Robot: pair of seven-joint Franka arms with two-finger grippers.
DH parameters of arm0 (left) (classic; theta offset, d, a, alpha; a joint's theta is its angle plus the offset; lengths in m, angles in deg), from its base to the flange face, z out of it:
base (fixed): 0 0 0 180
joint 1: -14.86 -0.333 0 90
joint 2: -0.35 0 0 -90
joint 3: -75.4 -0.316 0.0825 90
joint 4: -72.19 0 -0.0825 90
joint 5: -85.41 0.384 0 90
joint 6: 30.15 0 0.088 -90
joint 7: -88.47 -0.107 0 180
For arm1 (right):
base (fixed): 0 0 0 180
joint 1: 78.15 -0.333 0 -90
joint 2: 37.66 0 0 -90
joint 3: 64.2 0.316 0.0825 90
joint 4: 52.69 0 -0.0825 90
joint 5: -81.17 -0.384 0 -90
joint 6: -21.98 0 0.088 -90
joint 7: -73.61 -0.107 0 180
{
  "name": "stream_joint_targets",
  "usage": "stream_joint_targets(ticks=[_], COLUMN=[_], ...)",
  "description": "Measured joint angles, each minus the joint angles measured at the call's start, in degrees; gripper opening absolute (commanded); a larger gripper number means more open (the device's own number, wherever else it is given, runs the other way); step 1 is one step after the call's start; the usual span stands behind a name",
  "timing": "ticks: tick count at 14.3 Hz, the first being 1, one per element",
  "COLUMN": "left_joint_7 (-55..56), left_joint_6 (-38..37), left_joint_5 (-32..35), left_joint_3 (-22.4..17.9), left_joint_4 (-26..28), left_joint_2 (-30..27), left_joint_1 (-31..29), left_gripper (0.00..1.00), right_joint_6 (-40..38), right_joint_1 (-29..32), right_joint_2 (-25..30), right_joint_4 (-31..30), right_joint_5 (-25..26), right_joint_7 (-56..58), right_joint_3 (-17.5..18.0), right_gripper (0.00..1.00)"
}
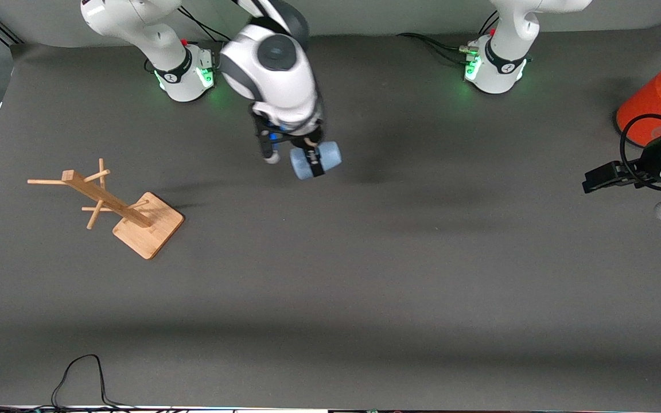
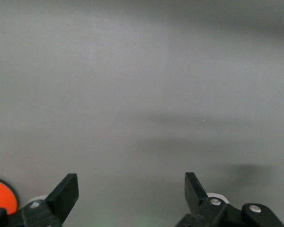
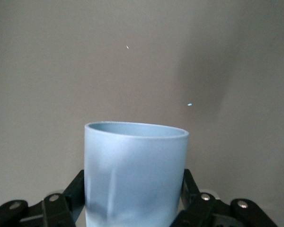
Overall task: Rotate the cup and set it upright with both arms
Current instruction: 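Pull the blue cup off the peg and carry it to mid-table, then set the cup down upside down and open the right gripper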
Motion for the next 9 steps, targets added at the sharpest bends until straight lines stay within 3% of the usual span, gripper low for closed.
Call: stream_joint_targets(ticks=[2, 7, 9], left_joint_7=[0.0, 0.0, 0.0], left_joint_6=[0.0, 0.0, 0.0], left_joint_5=[-0.4, -1.4, -1.4], left_joint_3=[0.0, 0.1, 0.2], left_joint_4=[-0.3, -0.3, -0.2], left_joint_2=[-0.2, -0.3, 0.3], left_joint_1=[0.0, 0.1, 0.2], left_gripper=[1.0, 1.0, 1.0], right_joint_6=[2.5, 3.0, 3.0], right_joint_1=[-2.7, -6.9, -7.2], right_joint_2=[-6.4, -17.7, -20.1], right_joint_4=[1.8, 8.9, 10.3], right_joint_5=[5.6, 13.1, 14.9], right_joint_7=[-7.1, -16.6, -18.0], right_joint_3=[0.0, -0.1, -0.1], right_gripper=[0.75, 0.78, 0.92])
